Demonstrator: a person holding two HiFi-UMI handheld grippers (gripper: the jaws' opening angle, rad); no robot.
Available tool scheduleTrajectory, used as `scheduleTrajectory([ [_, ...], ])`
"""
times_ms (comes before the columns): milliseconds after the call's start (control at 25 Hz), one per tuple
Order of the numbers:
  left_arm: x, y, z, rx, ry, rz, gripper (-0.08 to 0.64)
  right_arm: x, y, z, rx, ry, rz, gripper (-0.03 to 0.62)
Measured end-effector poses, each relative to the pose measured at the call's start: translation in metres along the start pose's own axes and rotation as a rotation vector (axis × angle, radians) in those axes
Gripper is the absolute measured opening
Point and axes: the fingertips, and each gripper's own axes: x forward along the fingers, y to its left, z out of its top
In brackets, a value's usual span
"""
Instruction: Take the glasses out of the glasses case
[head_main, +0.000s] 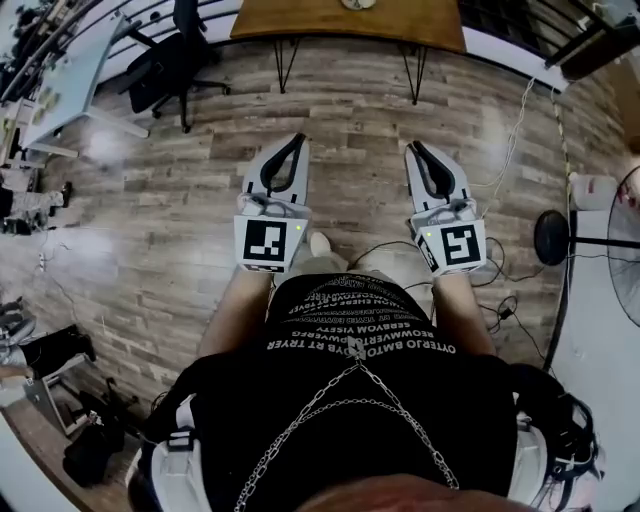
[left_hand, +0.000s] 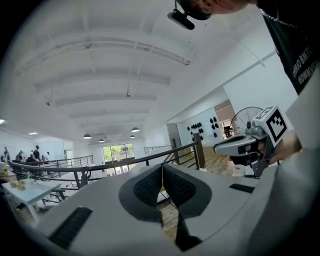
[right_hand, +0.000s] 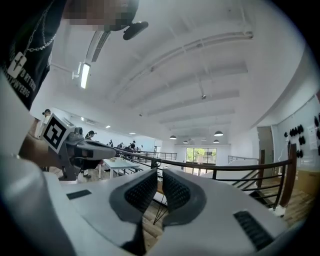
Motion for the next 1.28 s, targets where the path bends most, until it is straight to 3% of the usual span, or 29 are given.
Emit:
scheduleTrajectory([
  [120,0.019,0.02,-0.008,0.025,0.007,-0.016,0.029,0.028,0.008,-0.009,0.044,0.01,-0.001,0.066],
  [240,0.045,0.043,0.0,0.1,-0.017,-0.027,0.028,0.059,0.011,-0.026,0.111,0.058,-0.007,0.097],
  [320,0.061,0.061,0.008,0.133,-0.036,-0.017,0.029,0.079,0.009,-0.029,0.078,0.086,0.005,0.118],
  [400,0.076,0.081,0.006,0.081,-0.051,0.01,0.029,0.098,-0.003,-0.023,0.022,0.085,-0.027,0.127],
  [520,0.092,0.098,-0.014,-0.019,-0.044,0.027,0.028,0.128,-0.02,-0.003,0.03,0.044,-0.09,0.13],
  [640,0.094,0.095,-0.031,-0.004,-0.022,-0.007,0.028,0.146,-0.018,0.012,-0.019,0.006,-0.082,0.136],
  [760,0.092,0.108,-0.031,-0.035,-0.023,0.013,0.028,0.147,-0.022,0.009,-0.005,0.004,-0.083,0.135],
  [1000,0.067,0.13,-0.024,-0.044,-0.038,0.038,0.028,0.131,-0.013,-0.01,0.005,0.044,-0.137,0.127],
  [1280,0.061,0.123,-0.019,-0.051,-0.064,-0.017,0.028,0.126,0.007,-0.024,-0.026,0.126,-0.11,0.127],
])
